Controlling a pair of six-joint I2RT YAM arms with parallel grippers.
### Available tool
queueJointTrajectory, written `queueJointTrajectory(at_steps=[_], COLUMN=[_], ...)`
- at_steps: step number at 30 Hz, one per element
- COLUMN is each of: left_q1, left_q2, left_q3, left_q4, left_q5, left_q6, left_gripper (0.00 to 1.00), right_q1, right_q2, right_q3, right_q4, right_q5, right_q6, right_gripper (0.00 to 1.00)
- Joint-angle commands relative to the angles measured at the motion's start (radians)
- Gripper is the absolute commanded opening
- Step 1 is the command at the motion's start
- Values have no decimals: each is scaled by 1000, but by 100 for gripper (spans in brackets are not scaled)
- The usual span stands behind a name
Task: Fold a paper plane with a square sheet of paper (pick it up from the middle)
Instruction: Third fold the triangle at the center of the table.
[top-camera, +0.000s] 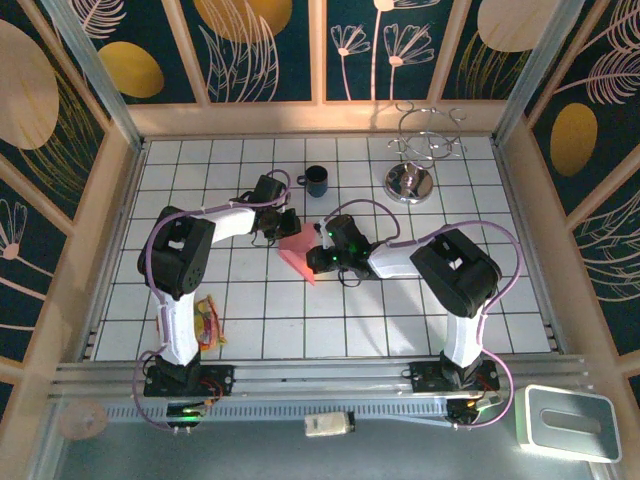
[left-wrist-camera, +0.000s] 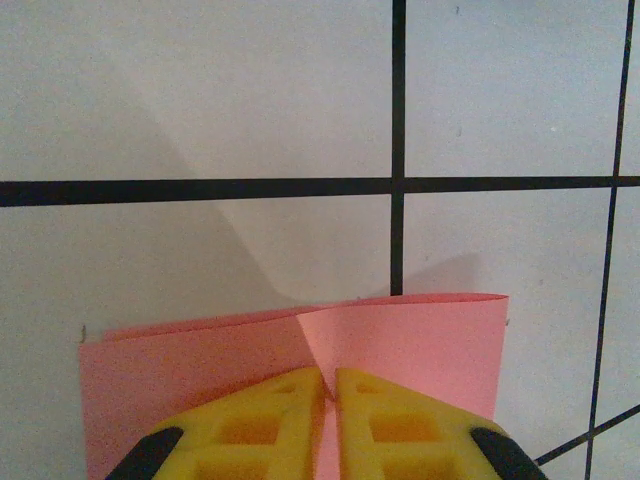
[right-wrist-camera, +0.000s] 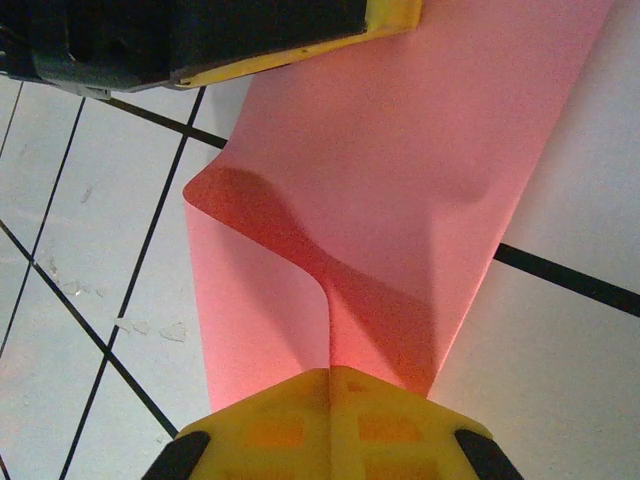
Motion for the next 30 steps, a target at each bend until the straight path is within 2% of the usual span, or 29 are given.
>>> queueJointTrajectory(at_steps=[1,18,22,28,30], left_q1=[-7,-8,-7,-7,-7], left_q2=[54,3,-50,-182,-233], left_q3=[-25,13,25,-38,-80], left_q4=[-99,-105,-93,-69,-54], left_q5=[-37,-11,-19,-118,-134], left_q6=[8,1,-17,-70,-92], left_gripper=[14,16,21,33,34], right_q1=[2,2,1,0,0], right_q2=[-14,50,54,52,53], right_q3=[5,35,39,44,47], right_q4=[-7,-75,-87,-94,-97], right_q5=[-16,-24,-23,-25,-27], right_q6=[-24,-29,-30,-26,-24], right_gripper=[4,4,4,4,4])
